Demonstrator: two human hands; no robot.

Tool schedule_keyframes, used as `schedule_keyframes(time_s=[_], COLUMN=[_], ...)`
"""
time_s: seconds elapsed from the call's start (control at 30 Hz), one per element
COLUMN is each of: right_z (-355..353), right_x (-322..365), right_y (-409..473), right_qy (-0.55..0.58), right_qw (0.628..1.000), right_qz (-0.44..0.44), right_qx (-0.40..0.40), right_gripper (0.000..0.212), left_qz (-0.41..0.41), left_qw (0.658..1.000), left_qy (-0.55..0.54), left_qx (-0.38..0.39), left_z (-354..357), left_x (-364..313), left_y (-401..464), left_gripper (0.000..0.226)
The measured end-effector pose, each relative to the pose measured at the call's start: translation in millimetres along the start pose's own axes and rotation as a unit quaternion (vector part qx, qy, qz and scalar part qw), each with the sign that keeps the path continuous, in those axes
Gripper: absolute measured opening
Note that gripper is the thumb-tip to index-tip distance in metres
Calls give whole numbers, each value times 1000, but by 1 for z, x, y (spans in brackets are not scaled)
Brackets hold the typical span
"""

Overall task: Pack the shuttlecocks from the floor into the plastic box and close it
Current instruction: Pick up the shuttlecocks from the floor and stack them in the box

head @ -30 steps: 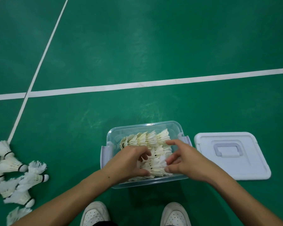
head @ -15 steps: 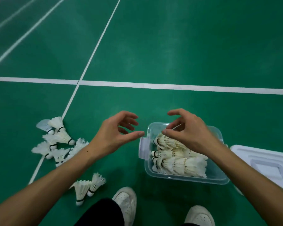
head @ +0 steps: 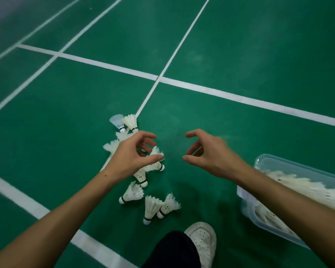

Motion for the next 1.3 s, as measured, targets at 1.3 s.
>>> schedule_keyframes(time_s=[1.3], right_z=[104], right_x=[-22], right_y=[57], right_qy=[-50], right_qw=[998], right_qz=[-12], right_qx=[19], right_gripper=[74], left_qz=[-103], left_qw=[895], left_qy=[350], left_qx=[257], left_z=[78], left_x=[102], left_y=[82], left_gripper=[72])
Point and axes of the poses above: each hand's wrist, its own y-axis towards the middle knuckle, its own z-axis out of the palm, x = y × z, the point moved 10 cm from there along y, towards the middle knuckle, and after that the axes turned 4 degrees about z, right-handed, at the moved point
